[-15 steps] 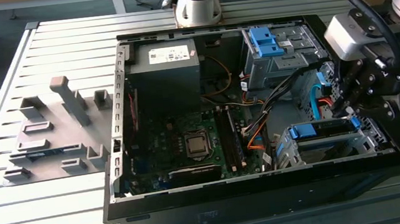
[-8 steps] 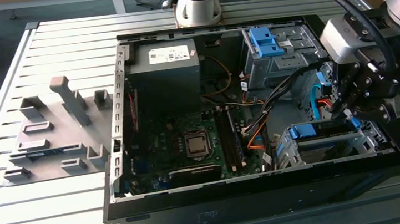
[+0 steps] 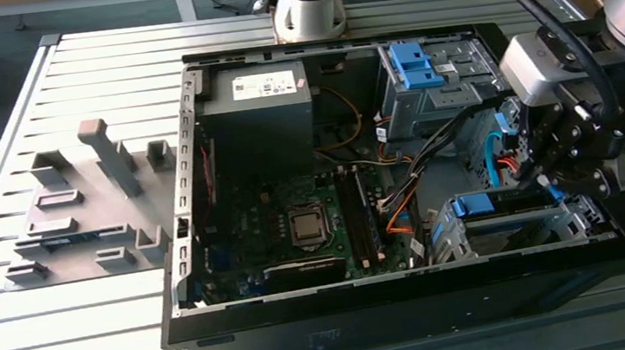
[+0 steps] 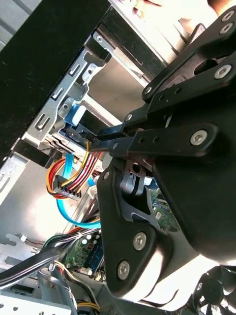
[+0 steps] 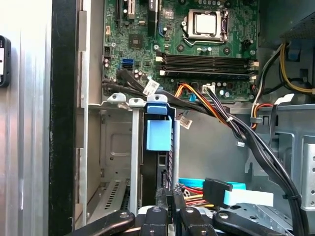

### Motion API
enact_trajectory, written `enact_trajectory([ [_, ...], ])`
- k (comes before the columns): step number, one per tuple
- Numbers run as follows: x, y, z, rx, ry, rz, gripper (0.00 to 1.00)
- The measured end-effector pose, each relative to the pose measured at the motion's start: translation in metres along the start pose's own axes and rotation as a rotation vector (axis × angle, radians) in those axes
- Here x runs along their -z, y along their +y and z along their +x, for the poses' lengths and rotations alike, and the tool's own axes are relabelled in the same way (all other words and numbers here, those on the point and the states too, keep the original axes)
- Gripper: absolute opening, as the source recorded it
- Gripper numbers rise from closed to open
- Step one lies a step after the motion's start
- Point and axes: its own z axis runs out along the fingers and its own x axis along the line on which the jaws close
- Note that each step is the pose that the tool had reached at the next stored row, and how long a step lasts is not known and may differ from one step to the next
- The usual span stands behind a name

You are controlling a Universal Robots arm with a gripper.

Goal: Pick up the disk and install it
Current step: 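Insert the first disk wire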

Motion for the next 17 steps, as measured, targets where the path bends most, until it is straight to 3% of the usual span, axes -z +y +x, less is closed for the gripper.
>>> enact_trajectory([
  [17, -0.0038, 0.0006, 0.0012, 0.000, 0.0002, 0.0022, 0.16],
])
